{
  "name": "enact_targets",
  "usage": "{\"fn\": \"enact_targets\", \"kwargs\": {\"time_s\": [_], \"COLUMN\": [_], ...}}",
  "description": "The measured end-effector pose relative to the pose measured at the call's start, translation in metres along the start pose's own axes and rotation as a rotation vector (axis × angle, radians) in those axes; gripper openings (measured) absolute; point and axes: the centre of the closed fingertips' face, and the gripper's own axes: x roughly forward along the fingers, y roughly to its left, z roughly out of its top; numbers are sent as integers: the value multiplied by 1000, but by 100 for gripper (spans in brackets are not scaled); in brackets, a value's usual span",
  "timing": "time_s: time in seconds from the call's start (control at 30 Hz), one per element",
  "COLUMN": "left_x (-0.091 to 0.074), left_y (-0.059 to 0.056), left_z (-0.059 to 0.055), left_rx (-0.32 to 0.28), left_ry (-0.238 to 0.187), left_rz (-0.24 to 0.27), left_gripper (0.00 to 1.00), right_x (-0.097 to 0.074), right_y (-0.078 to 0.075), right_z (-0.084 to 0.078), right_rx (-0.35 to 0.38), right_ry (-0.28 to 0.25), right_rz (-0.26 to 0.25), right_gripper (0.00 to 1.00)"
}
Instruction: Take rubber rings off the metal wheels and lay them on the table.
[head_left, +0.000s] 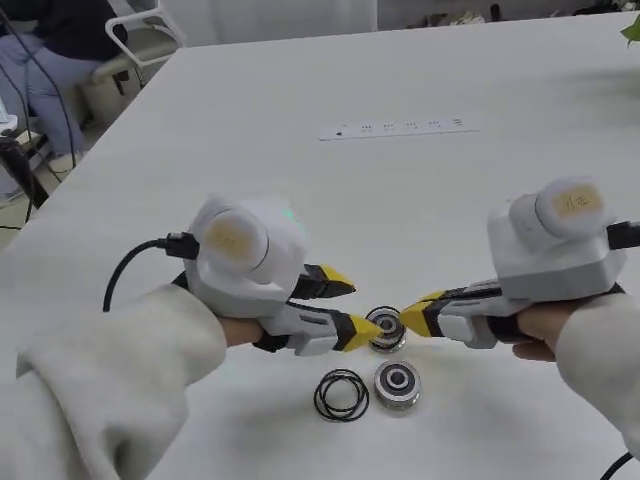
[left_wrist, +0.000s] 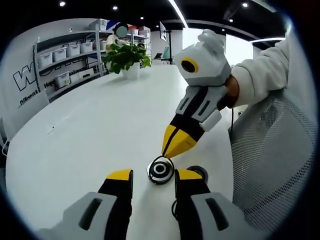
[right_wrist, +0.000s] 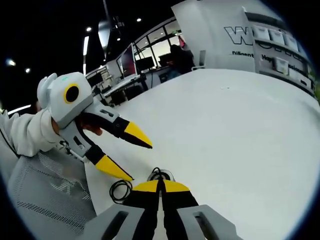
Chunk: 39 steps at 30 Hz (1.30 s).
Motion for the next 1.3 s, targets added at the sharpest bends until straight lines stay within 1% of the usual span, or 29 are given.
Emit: {"fn": "enact_targets", "kwargs": {"time_s": [0.13,0.27,0.3,0.4,0.43,0.5,0.6,0.67,0.73,0.87,0.93,1.0,1.07,1.13,1.3], "left_x": [-10,-18,-20,-30,-32,-39,-49,-54,-61,-72,-77,-82,-87,-91,-96], "left_y": [0,-1,-4,-11,-12,-14,-16,-16,-18,-23,-27,-32,-39,-42,-38], "left_z": [5,9,9,9,9,7,4,4,3,-1,-4,-7,-11,-14,-17], "left_rx": [21,19,22,70,74,79,98,89,72,53,41,29,7,-12,-40], "left_ry": [-8,-23,-21,-15,-14,-11,-5,-13,-29,-46,-50,-65,-75,-83,-90], "left_rz": [2,-1,-2,-7,-8,-5,1,4,2,-7,-13,-24,-48,-65,-53], "left_gripper": [31,36,36,40,41,43,43,44,46,48,52,59,64,66,71], "right_x": [-1,-3,-4,-6,-6,-7,-7,-7,-7,-5,-4,-3,-3,-2,2], "right_y": [3,5,5,7,7,8,11,15,18,26,29,31,35,38,48], "right_z": [1,6,8,11,12,13,14,15,16,16,14,13,13,13,9], "right_rx": [13,25,33,54,61,74,86,83,81,80,76,74,74,76,64], "right_ry": [-3,-22,-29,-44,-47,-54,-59,-59,-60,-54,-46,-38,-36,-33,-9], "right_rz": [9,14,17,27,30,35,45,52,61,84,92,100,108,120,146], "right_gripper": [0,0,0,0,0,0,0,0,0,0,0,0,0,0,0]}}
